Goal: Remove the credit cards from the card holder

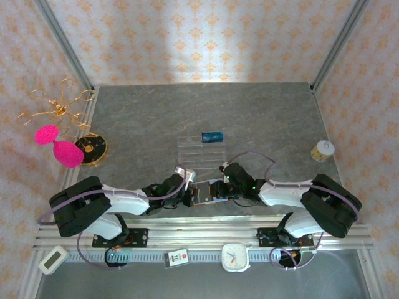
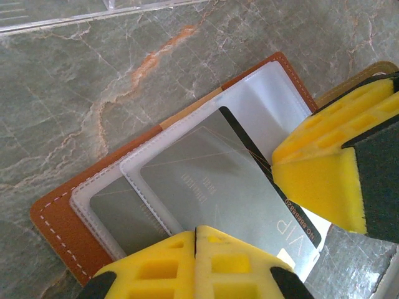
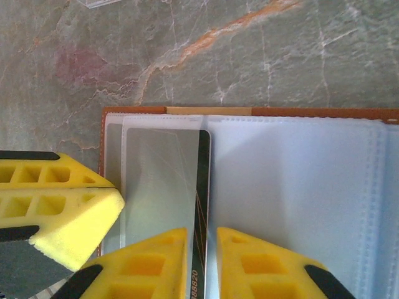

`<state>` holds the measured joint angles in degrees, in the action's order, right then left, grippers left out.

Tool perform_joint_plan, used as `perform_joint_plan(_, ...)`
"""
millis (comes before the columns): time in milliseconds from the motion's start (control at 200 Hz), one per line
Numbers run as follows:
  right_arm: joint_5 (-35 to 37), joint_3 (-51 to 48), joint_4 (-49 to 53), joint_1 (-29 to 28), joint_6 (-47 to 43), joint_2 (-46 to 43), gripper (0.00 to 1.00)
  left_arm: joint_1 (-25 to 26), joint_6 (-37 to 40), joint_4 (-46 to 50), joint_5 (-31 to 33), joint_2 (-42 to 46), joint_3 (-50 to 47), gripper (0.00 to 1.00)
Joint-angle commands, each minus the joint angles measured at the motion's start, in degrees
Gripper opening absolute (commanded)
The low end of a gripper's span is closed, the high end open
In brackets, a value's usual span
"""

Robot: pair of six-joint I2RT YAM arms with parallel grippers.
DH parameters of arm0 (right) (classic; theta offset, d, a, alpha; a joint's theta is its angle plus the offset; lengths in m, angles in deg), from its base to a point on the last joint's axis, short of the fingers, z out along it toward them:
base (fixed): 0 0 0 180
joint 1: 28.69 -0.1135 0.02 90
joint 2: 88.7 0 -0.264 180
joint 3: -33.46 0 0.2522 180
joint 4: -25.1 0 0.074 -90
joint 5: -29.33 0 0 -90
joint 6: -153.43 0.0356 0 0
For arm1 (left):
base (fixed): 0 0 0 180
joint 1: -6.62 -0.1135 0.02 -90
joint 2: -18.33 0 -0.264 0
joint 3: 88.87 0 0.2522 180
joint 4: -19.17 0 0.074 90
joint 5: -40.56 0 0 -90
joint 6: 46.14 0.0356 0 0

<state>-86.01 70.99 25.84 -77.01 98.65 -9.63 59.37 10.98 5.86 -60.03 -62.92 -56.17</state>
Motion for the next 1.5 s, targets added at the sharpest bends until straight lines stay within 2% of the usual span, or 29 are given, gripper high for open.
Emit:
perform_joint_plan(0, 0.3, -0.4, -1.3, 0.4, -0.4, 0.7, 0.17, -0.9, 0.8, 1.2, 0.3, -1.2, -1.6, 0.0)
perform_joint_plan(305, -2.1, -1.6, -4.9, 0.4, 1.2, 1.7, 0.1, -1.1, 1.1, 0.6, -0.6, -1.9, -1.4, 0.0)
perform_joint_plan(385, -1.7, -1.9, -5.1, 0.4, 1.6, 1.6, 0.0, -1.3, 1.2, 0.6, -0.6, -1.9, -1.4, 0.0)
perform_joint_plan(691, 5.8, -5.5, -0.7, 0.5, 4.4, -4.5, 0.0, -2.8, 1.9, 1.6, -0.8, 1.0, -2.5, 0.0)
perform_joint_plan(926, 5.0, -4.3, -0.3, 0.5, 3.1, -4.8, 0.0, -1.8, 2.0, 1.6, -2.5, 4.5, -0.4, 0.0)
perform_joint_plan(1091, 5.7, -3.9, -0.3, 0.5, 3.1, -5.2, 0.03, 1.7, 2.0, 0.6, -2.2, 3.0, 3.4, 0.0)
perform_joint_plan(1367, 5.7, -4.7, -0.9, 0.5, 3.6, -5.2, 0.04, 1.9, 2.1, -1.4, -2.6, -5.2, 4.9, 0.0)
perform_joint_plan(1492, 5.0, -5.1, -2.2, 0.5, 4.3, -4.6, 0.17, 1.5, 2.1, 1.0, -0.7, -5.5, 4.5, 0.0)
